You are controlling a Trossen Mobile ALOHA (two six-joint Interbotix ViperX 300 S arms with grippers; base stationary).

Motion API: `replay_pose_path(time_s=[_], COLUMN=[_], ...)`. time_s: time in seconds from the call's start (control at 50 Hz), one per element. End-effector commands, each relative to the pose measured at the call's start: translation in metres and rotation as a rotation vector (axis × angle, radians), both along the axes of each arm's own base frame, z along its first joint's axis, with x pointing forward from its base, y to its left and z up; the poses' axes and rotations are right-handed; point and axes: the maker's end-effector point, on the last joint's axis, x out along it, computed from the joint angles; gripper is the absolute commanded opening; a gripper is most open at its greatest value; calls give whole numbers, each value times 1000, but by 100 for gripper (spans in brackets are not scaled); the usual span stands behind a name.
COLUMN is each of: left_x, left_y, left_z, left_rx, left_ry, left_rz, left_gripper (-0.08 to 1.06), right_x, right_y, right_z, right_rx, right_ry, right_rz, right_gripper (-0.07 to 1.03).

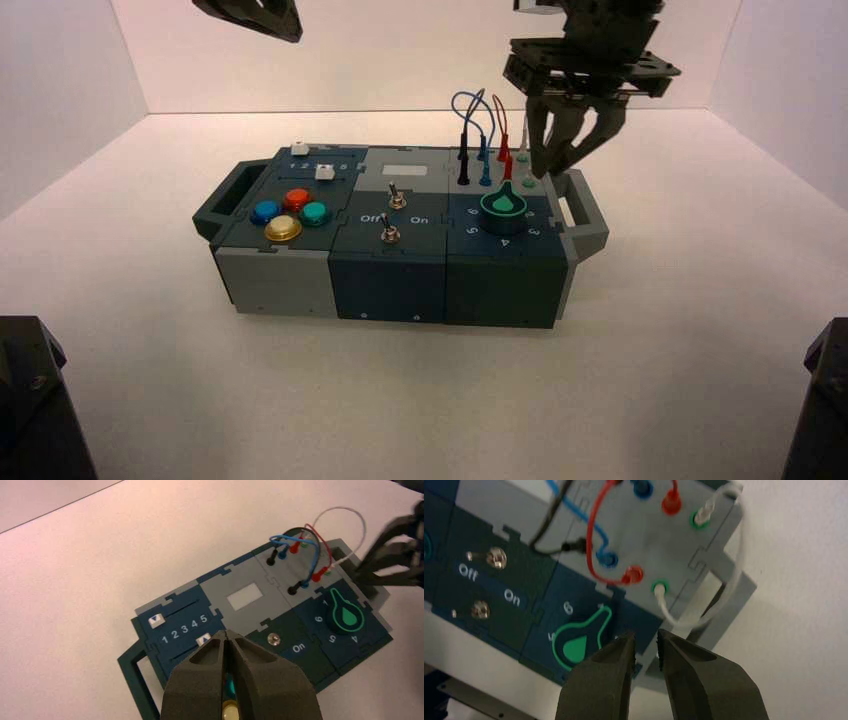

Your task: Insert the white wire.

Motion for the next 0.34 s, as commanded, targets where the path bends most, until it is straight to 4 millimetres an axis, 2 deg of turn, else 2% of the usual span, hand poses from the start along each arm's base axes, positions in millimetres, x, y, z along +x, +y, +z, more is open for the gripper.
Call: replay_pose_path(time_s=[0.02, 0.34], left_x=[7, 8], left_y=[2, 11], left_z=[11, 10], left_rx=[-14, -14], left_ry=[-31, -33], left_rz=[13, 44], left_gripper=[-3, -3], right_x=[1, 1], right_y=[3, 1], right_z=[11, 7], right_rx=[19, 9], right_ry=[-30, -38], right_rz=[7, 18], right_gripper=[26, 26])
